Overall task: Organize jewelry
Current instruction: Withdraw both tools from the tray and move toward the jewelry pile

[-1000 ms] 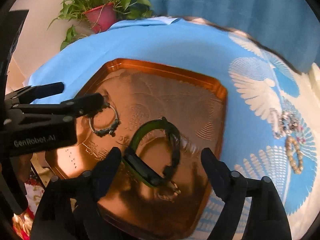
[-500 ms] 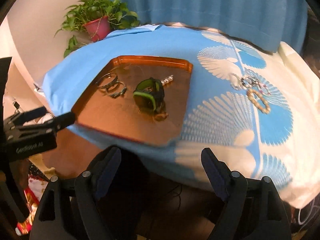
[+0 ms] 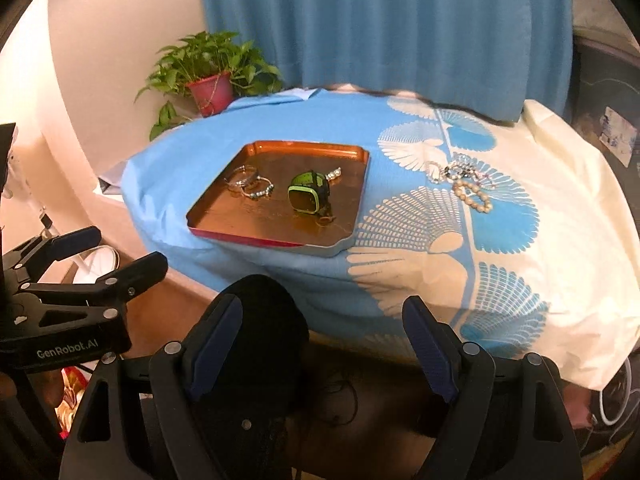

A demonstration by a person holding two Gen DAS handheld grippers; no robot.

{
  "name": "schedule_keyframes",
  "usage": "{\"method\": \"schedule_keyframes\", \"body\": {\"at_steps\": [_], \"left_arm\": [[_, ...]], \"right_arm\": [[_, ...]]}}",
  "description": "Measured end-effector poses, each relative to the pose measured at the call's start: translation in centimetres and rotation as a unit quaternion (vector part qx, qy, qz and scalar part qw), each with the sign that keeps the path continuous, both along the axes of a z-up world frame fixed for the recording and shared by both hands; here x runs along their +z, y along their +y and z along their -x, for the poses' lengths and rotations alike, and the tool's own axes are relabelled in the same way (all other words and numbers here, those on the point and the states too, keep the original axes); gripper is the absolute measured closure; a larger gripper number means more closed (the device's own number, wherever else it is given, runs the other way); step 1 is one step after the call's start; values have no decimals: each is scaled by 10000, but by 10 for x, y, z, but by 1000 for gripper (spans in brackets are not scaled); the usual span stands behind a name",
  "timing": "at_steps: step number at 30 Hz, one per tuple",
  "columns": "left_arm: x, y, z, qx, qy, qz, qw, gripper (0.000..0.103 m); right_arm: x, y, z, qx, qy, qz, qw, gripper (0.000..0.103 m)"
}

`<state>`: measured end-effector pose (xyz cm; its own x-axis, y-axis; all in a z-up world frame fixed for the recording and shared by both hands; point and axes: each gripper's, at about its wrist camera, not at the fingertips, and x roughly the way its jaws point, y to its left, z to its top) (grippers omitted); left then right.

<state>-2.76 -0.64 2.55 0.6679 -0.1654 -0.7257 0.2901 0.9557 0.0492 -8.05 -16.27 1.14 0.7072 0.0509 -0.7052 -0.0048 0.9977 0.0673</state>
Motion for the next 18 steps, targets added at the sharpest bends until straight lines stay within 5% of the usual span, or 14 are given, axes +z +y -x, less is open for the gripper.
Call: {"method": "schedule_keyframes", "body": {"at_steps": [18], "left_arm": [[19, -6, 27, -59, -260, -78, 9996, 6]], "right_arm": [[13, -5, 36, -60, -210, -25, 9998, 20]]}}
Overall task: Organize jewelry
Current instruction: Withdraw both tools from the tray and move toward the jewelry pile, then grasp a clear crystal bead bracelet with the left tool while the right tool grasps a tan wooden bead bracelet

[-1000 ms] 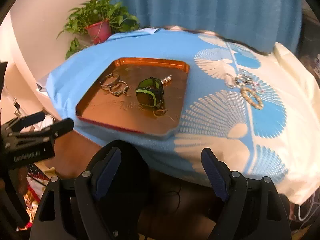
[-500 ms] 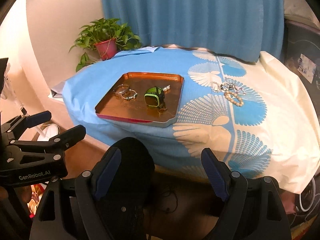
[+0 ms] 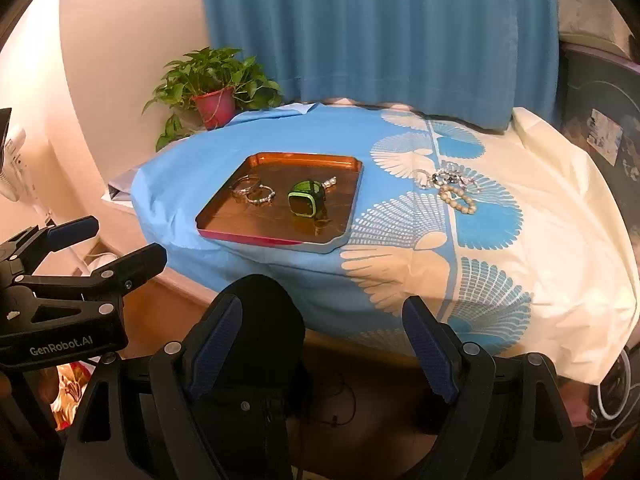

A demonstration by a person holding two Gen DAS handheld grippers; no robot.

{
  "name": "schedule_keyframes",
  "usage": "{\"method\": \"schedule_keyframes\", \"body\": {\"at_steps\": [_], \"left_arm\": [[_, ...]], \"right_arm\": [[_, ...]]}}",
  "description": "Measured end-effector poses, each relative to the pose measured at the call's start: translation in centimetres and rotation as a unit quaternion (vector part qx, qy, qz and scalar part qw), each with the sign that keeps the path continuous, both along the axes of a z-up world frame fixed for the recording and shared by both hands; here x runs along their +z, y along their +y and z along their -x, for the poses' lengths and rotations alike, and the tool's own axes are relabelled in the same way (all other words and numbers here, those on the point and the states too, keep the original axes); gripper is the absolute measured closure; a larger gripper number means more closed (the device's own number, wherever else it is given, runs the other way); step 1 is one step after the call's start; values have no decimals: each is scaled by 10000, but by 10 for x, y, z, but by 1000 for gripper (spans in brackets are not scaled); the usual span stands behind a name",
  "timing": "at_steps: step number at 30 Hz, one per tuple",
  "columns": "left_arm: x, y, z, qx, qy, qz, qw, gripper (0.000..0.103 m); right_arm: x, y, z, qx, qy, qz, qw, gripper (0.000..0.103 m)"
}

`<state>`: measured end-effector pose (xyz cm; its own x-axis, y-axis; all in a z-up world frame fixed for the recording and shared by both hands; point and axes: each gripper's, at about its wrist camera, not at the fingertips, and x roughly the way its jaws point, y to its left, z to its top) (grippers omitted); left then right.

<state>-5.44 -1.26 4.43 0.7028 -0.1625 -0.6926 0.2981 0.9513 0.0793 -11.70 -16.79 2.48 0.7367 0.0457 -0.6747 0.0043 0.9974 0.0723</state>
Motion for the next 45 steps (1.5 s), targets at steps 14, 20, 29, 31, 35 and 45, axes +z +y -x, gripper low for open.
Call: {"method": "schedule_keyframes", "body": {"at_steps": [14, 20, 29, 31, 35, 45], "left_arm": [[-1, -12, -1, -137, -42, -204, 9997, 6], [-5, -21, -9, -223, -13, -293, 9993, 6], [-14, -47, -36, -394, 168, -394, 9983, 6], [-14, -57, -46, -436, 201, -387, 9981, 6], [-12, -77, -68, -518, 235, -324, 9979, 6], [-13, -157, -145, -983, 391, -101, 9943, 6]], "right_arm": [[-3, -8, 0, -78, 52, -65, 9999, 20], [-8, -16, -5, -167, 107, -108, 9997, 20], [-18, -51, -17, -548, 173, -188, 9982, 20], [-21, -65, -21, -727, 172, -223, 9970, 20], [-29, -95, -32, -1069, 231, -288, 9936, 20], [-54, -175, -79, -1680, 414, -356, 9843, 20]]}}
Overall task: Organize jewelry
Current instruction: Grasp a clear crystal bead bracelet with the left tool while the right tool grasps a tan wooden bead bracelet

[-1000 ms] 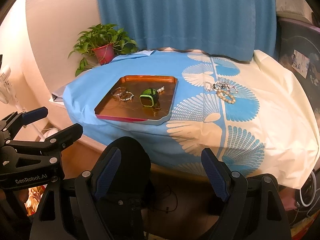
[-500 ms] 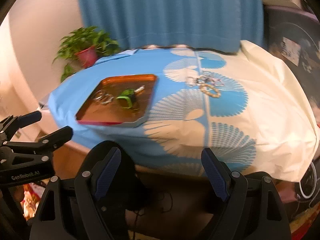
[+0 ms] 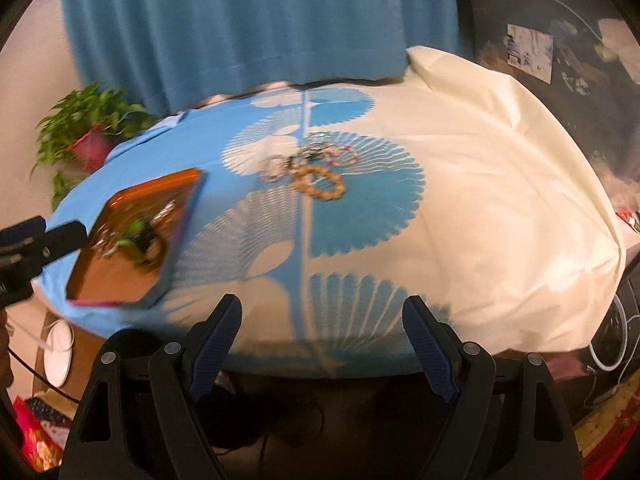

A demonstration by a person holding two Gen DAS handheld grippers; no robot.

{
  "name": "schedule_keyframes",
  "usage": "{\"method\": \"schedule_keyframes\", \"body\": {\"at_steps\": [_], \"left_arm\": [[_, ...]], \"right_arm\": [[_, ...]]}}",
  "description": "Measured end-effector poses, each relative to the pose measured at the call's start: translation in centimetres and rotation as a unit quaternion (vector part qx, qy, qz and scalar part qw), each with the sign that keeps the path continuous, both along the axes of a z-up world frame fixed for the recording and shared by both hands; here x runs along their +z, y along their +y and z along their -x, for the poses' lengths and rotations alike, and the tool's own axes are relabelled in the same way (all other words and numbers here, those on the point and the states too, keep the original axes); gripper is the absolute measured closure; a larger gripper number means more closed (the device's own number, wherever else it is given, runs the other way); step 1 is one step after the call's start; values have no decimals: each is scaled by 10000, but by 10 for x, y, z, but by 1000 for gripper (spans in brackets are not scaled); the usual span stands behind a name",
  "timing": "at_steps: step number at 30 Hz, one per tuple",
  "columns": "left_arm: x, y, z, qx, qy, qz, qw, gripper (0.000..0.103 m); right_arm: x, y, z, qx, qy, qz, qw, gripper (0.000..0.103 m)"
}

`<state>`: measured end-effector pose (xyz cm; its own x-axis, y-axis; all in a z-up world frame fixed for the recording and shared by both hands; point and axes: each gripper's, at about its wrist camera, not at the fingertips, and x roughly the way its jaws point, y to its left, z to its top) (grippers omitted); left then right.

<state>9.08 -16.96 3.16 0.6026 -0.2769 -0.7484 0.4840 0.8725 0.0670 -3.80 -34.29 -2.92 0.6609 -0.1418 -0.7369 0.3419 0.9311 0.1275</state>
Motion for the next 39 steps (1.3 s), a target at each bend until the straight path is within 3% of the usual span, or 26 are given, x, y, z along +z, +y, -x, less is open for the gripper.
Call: {"method": "schedule_keyframes", "body": {"at_steps": [7, 14, 22, 31, 34, 35, 37, 38, 39], "left_arm": [[-17, -55, -72, 10, 110, -40, 9999, 6], [-40, -113, -147, -244, 111, -253, 9993, 6], [-85, -171, -220, -646, 554, -231, 9961, 7], [-118, -210, -262, -1084, 1169, -364, 9865, 30], [-124, -218, -260, -1285, 1248, -542, 9823, 50], [-124, -220, -258, -1388, 1269, -552, 9806, 66], [-120, -225, -254, -1579, 1452, -613, 9748, 96], [-119, -226, -251, -1658, 1569, -618, 9716, 98], [-117, -225, -248, -1686, 1563, -600, 9714, 98]], "right_arm": [[-19, -52, -57, -174, 45, -25, 9998, 20], [-44, -87, -131, -10, 179, -27, 9998, 20], [-72, -93, -197, 394, 632, 517, 9959, 20], [-81, -119, -205, 274, 456, 520, 9972, 9], [-80, -119, -207, 257, 465, 506, 9973, 9], [-80, -118, -208, 277, 466, 520, 9972, 11], [-76, -111, -205, 495, 364, 563, 9965, 36], [-72, -102, -205, 796, 306, 626, 9944, 71], [-71, -94, -206, 956, 339, 700, 9924, 89]]}}
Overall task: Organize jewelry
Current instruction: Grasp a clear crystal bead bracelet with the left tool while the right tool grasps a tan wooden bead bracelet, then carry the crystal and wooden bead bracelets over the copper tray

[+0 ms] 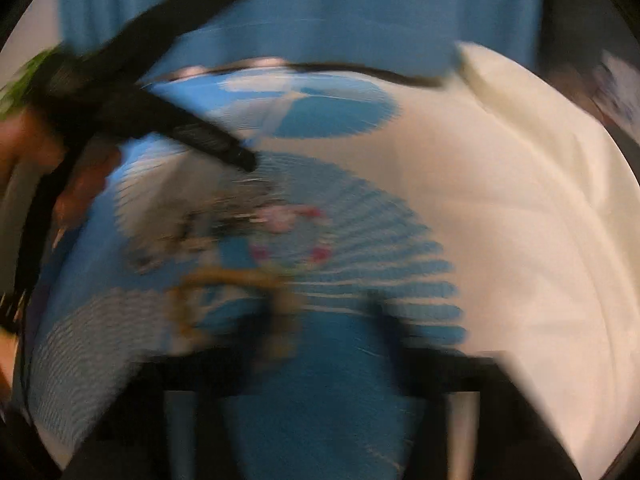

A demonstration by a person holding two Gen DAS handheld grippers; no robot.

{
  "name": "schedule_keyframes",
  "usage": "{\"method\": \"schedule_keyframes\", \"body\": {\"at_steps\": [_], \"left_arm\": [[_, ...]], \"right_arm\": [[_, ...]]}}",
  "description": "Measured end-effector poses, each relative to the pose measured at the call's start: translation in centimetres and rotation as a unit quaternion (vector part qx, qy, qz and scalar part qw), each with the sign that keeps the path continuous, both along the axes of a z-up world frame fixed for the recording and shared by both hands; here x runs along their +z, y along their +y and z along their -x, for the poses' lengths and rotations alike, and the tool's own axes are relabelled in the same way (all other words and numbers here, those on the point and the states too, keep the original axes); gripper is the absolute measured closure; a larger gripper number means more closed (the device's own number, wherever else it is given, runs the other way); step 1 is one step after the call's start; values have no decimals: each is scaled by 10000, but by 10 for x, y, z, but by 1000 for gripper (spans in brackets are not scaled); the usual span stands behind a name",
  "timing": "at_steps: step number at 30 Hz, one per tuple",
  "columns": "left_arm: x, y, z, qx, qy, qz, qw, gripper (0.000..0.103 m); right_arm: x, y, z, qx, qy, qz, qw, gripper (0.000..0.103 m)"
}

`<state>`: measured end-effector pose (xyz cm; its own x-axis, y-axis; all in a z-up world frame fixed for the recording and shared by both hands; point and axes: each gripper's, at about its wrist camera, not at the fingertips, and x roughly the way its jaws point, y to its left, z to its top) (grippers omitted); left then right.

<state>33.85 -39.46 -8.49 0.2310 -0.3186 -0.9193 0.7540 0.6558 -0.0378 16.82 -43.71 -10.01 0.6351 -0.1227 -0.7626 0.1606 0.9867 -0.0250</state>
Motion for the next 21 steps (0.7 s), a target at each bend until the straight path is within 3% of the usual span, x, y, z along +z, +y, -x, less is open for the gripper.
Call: {"method": "schedule_keyframes", "body": {"at_steps": [2, 5, 10, 14, 21], "left_arm": [[8, 5, 9, -9, -88, 21, 10000, 98], [30, 22, 19, 146, -117, 201, 9996, 98], [86, 60, 51, 309, -283, 702, 9967, 98], [123, 87, 86, 330, -570, 849, 9942, 98], [154, 139, 141, 443, -732, 969, 9916, 98]], "right_arm": [[0, 12, -1, 124, 86, 223, 9996, 89], [6, 12, 7, 35, 111, -54, 9999, 89], [44, 7, 34, -273, -239, -6, 9993, 89], [71, 10, 57, -387, -384, 126, 9984, 89], [95, 22, 106, -544, -457, 178, 9973, 89]]}}
